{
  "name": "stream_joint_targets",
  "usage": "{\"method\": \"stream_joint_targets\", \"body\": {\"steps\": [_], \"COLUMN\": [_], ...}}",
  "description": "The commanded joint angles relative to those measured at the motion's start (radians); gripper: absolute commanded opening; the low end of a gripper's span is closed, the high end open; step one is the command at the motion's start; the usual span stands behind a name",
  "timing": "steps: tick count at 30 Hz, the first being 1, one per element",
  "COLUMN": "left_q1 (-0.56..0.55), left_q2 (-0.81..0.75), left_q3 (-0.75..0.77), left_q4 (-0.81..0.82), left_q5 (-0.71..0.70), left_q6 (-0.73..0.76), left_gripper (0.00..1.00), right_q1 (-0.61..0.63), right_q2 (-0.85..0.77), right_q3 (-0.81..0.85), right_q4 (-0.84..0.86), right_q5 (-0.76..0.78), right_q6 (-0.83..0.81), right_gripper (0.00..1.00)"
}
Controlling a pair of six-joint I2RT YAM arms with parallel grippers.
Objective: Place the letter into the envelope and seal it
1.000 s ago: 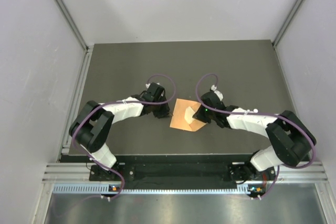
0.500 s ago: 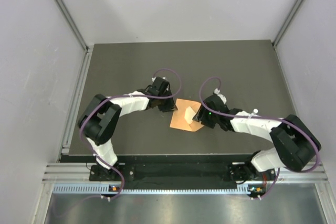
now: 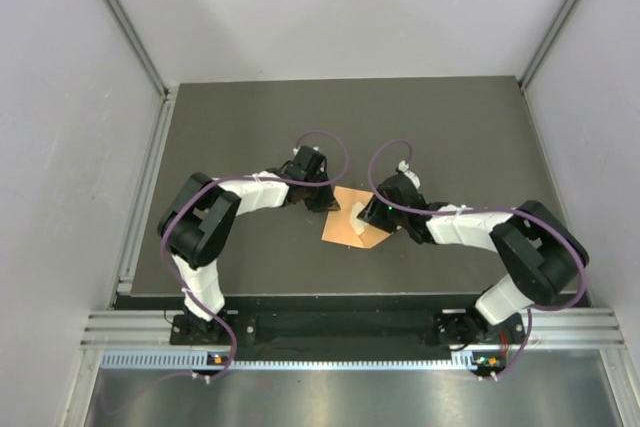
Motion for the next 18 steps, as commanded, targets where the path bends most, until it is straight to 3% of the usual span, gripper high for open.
{"method": "stream_joint_targets", "body": {"steps": [1,2,5,15,18], "left_q1": [-0.005,-0.005,-0.004,-0.004,-0.004], "left_q2": [0.019,0.018,0.007,-0.036,-0.039], "left_q3": [-0.063,-0.067,-0.078,-0.106,-0.123], "left_q4": [-0.028,-0.026,-0.032,-0.020,0.015], "left_q5": [-0.001,-0.001,-0.024,-0.042,-0.013], "left_q6": [-0.005,-0.012,-0.021,-0.035,-0.046], "left_gripper": [0.11,0.11,0.11,0.11,0.11], "right_q1": [-0.008,-0.008,-0.008,-0.033,-0.033], "right_q2": [0.033,0.032,0.012,-0.068,-0.047], "right_q3": [0.005,0.003,-0.001,0.098,0.127], "right_q4": [0.137,0.140,0.099,-0.331,-0.339], "right_q5": [-0.018,-0.021,0.004,-0.011,-0.035], "right_q6": [0.012,0.015,0.021,0.009,0.002], "right_gripper": [0.33,0.19,0.00,0.00,0.00]}}
